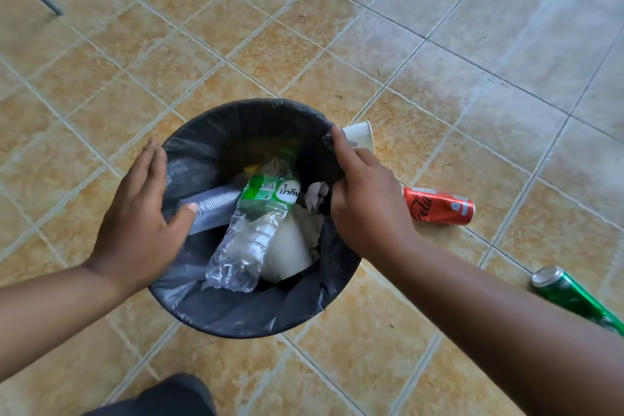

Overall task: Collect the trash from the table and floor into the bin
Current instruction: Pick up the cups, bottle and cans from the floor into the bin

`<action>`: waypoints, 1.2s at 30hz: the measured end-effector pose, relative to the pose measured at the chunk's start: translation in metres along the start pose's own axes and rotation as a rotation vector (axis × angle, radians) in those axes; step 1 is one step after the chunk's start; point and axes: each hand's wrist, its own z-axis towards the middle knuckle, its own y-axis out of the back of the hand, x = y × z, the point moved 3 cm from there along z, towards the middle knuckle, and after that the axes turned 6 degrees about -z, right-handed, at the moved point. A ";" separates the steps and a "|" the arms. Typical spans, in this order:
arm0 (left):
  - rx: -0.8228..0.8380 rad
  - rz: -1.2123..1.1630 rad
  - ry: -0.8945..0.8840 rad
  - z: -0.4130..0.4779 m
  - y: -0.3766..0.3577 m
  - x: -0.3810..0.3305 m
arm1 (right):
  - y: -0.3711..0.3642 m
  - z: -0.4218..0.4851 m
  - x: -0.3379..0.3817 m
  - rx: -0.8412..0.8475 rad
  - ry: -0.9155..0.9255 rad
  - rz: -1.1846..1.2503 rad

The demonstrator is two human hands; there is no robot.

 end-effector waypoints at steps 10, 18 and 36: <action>-0.058 -0.094 -0.127 0.007 -0.003 0.008 | -0.001 -0.004 -0.003 -0.025 -0.042 -0.004; -0.029 -0.071 -0.306 0.030 -0.006 0.012 | -0.003 -0.011 -0.008 -0.080 -0.110 0.055; 0.050 0.101 -0.375 0.030 -0.004 0.010 | 0.010 -0.009 -0.016 -0.229 -0.158 0.254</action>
